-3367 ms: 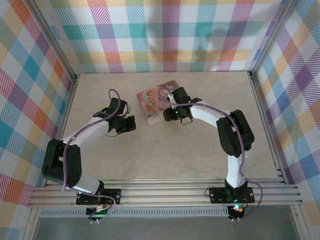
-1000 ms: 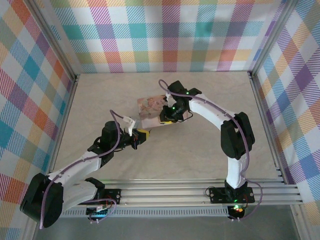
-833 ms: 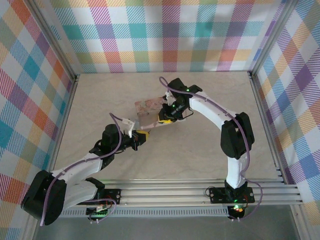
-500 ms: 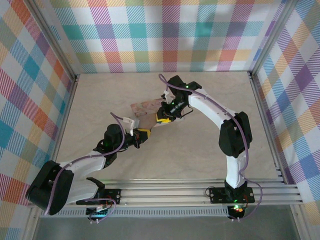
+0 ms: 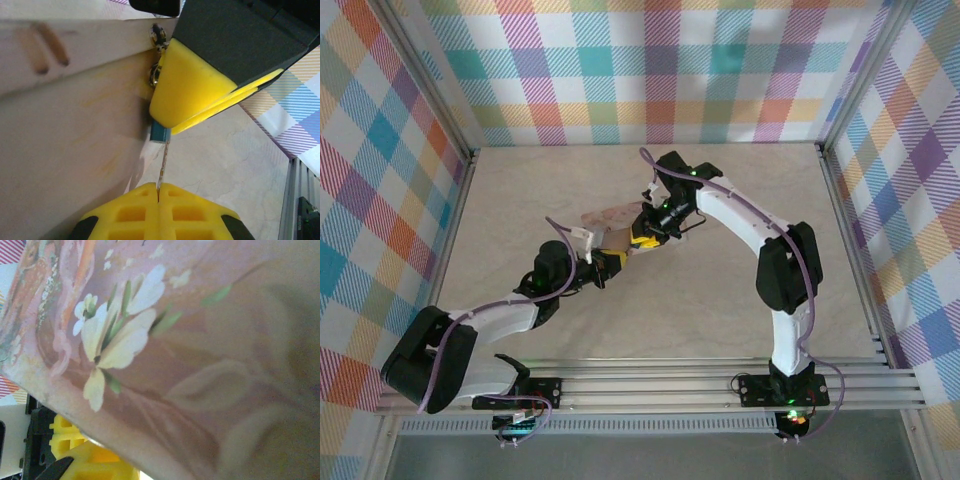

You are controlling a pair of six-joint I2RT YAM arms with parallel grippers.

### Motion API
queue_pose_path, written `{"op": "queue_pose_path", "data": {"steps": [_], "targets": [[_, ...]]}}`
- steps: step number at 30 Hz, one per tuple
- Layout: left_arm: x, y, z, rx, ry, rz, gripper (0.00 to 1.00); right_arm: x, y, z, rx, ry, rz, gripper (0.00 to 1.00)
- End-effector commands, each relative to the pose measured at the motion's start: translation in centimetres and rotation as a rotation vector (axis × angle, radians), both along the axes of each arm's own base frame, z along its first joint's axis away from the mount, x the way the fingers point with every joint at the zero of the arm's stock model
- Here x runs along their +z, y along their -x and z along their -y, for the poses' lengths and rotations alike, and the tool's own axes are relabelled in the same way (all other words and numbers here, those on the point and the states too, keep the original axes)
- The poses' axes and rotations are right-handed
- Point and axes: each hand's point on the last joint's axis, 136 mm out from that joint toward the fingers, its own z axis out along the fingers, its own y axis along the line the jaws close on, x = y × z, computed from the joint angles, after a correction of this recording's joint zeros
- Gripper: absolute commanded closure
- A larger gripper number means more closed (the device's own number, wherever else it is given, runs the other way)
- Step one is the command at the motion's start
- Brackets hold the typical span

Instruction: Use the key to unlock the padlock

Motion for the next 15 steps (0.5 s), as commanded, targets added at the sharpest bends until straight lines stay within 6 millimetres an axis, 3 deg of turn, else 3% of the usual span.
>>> {"op": "queue_pose_path", "data": {"steps": [1,15], "targets": [[1.5,-0.2,1.1,-0.032,0.026,0.032,1.00,2.5,-0.7,-1.3,0.005,-0.092,0.016,1.00],[0.3,-0.2,1.0,-0.030,0.012,0.004,1.00,2.2,-1.0,-0.7,-0.005,-0.088,0.015,1.00]]}}
